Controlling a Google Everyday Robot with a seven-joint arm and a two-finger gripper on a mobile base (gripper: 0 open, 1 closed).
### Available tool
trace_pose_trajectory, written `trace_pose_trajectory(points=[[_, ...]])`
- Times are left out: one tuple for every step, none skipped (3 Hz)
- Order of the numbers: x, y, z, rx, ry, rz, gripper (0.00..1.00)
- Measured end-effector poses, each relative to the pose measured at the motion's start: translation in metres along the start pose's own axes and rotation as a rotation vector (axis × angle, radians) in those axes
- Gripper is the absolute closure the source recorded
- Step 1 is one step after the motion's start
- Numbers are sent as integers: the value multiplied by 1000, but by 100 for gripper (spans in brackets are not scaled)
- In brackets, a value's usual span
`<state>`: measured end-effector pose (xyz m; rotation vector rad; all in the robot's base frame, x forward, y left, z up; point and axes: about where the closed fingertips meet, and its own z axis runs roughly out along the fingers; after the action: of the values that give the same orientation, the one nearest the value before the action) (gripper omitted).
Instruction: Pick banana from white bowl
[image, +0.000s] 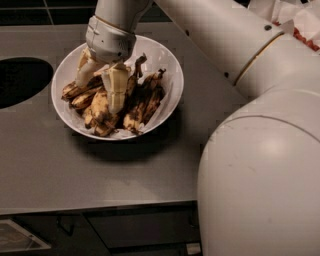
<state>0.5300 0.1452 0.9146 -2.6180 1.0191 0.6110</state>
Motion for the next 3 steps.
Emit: trace_pose_trajectory(points=[[-7, 26, -14, 15, 51, 46, 26], [-16, 45, -27, 40, 83, 59, 31], [-20, 49, -31, 30, 91, 58, 29]])
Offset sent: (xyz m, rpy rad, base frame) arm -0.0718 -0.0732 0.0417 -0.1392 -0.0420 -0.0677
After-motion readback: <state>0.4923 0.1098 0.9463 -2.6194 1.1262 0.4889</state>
